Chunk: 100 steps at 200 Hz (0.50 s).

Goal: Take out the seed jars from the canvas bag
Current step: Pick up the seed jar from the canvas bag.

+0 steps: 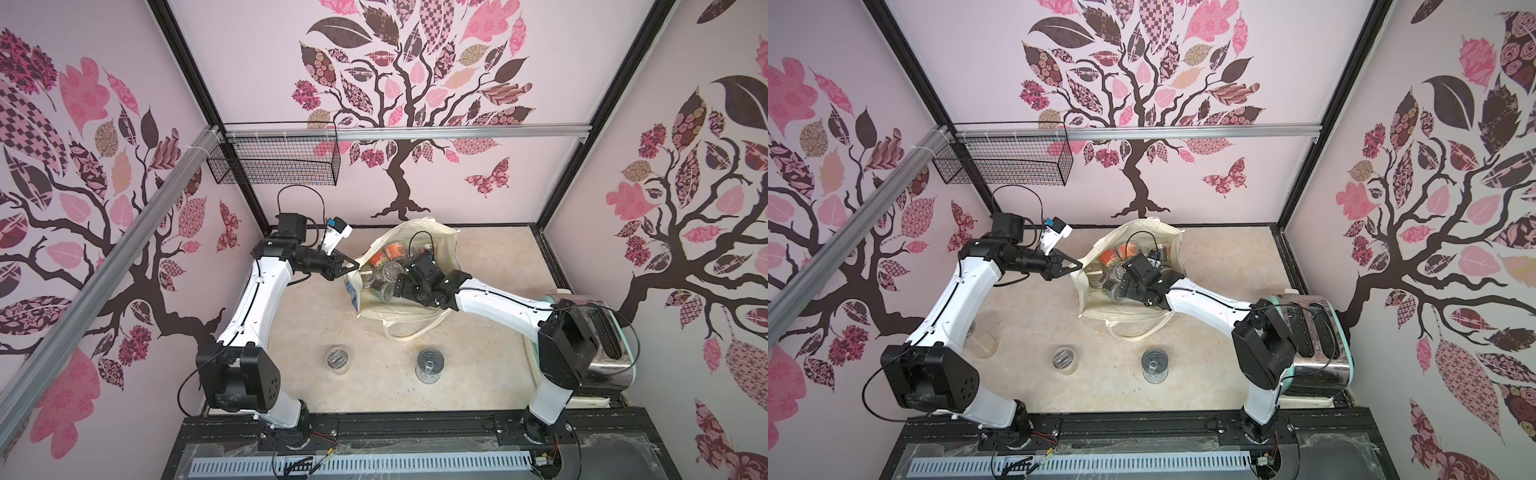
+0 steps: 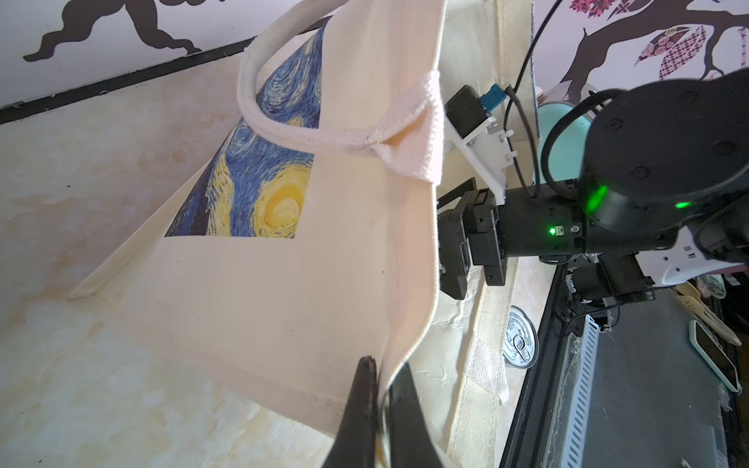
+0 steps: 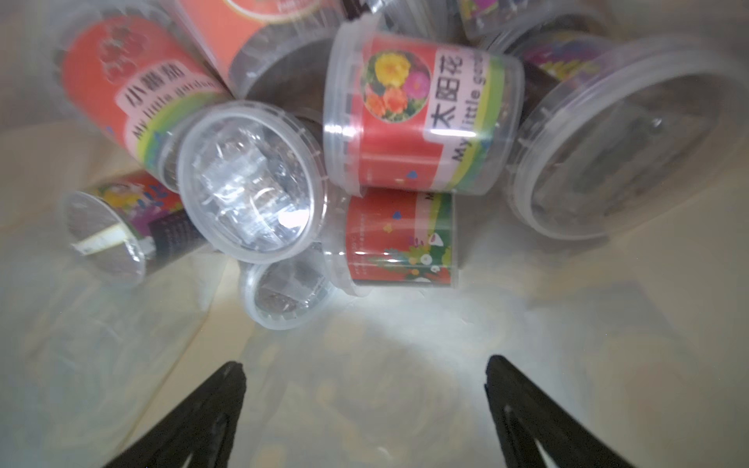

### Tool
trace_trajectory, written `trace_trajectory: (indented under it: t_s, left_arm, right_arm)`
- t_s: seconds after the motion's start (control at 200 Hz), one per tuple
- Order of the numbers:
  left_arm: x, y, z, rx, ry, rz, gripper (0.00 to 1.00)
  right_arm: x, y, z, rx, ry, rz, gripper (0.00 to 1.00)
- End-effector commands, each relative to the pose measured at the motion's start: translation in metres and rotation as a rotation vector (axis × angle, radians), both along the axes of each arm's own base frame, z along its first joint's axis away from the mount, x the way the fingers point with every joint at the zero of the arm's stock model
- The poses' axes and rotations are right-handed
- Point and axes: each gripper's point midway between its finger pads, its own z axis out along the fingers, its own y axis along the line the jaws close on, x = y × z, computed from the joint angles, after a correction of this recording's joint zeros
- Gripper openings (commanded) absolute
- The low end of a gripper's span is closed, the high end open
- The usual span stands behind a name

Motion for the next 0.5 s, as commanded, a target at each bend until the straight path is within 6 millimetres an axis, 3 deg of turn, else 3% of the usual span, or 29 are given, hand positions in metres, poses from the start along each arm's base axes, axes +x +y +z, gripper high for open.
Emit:
trace_trajectory:
  t_s: [0.0, 0.105, 0.495]
  left_arm:
    - [-0.014, -0.001, -0.004, 0.011, 0.03, -0.013, 0.0]
    - [-0.015, -0.002, -0.004, 0.001, 0.032, -0.019, 0.0]
    - [-0.015, -0.002, 0.002, -0.004, 0.023, -0.019, 0.0]
  right_arm:
    - [-0.01, -0.014, -0.026, -0.132, 0.05, 0.053, 0.97]
    - [-0.008, -0.02, -0.033, -0.17, 0.032, 0.054, 0.97]
    - [0.024, 0.003, -0.034, -0.135, -0.038, 0.022, 0.85]
